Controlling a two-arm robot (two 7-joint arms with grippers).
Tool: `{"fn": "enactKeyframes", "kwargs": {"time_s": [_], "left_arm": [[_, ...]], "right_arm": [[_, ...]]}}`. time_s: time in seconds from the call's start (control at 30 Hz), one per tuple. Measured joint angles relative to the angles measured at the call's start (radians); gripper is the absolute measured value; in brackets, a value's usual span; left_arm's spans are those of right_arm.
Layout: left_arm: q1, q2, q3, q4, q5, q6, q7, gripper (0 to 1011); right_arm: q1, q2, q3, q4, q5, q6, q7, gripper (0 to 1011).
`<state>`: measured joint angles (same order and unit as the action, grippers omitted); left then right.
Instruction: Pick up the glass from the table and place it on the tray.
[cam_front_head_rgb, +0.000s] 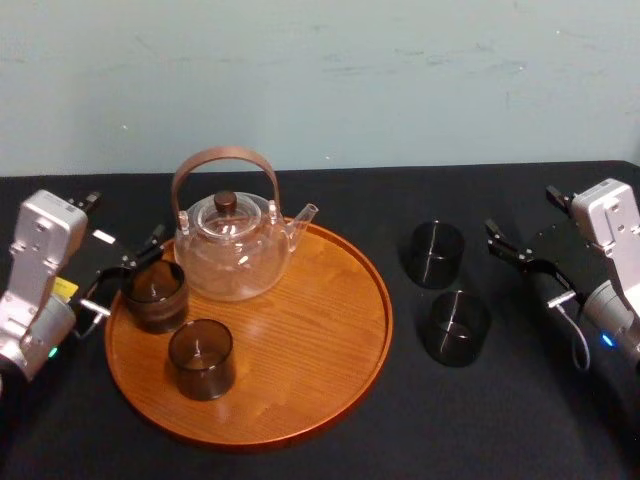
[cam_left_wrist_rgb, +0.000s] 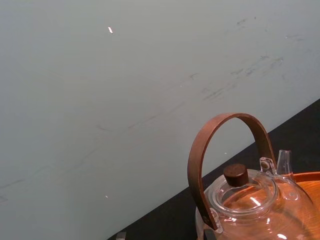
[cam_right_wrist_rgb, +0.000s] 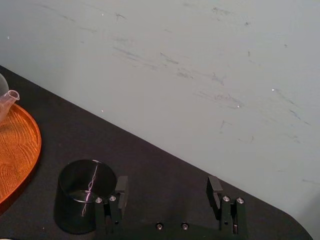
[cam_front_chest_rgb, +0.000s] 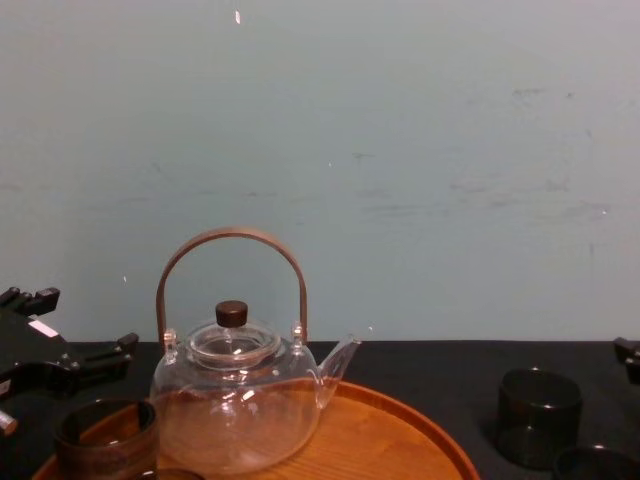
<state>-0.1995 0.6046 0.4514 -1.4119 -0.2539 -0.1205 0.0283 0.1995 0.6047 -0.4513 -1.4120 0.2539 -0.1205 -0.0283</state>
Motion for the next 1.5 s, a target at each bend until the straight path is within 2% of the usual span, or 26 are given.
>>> {"fn": "enactKeyframes", "kwargs": {"time_s": [1.5], "left_arm": [[0.000,0.000,0.000,0.000,0.000,0.000,0.000,1001]], "right_arm": [[0.000,0.000,0.000,0.000,0.000,0.000,0.000,1002]]}}
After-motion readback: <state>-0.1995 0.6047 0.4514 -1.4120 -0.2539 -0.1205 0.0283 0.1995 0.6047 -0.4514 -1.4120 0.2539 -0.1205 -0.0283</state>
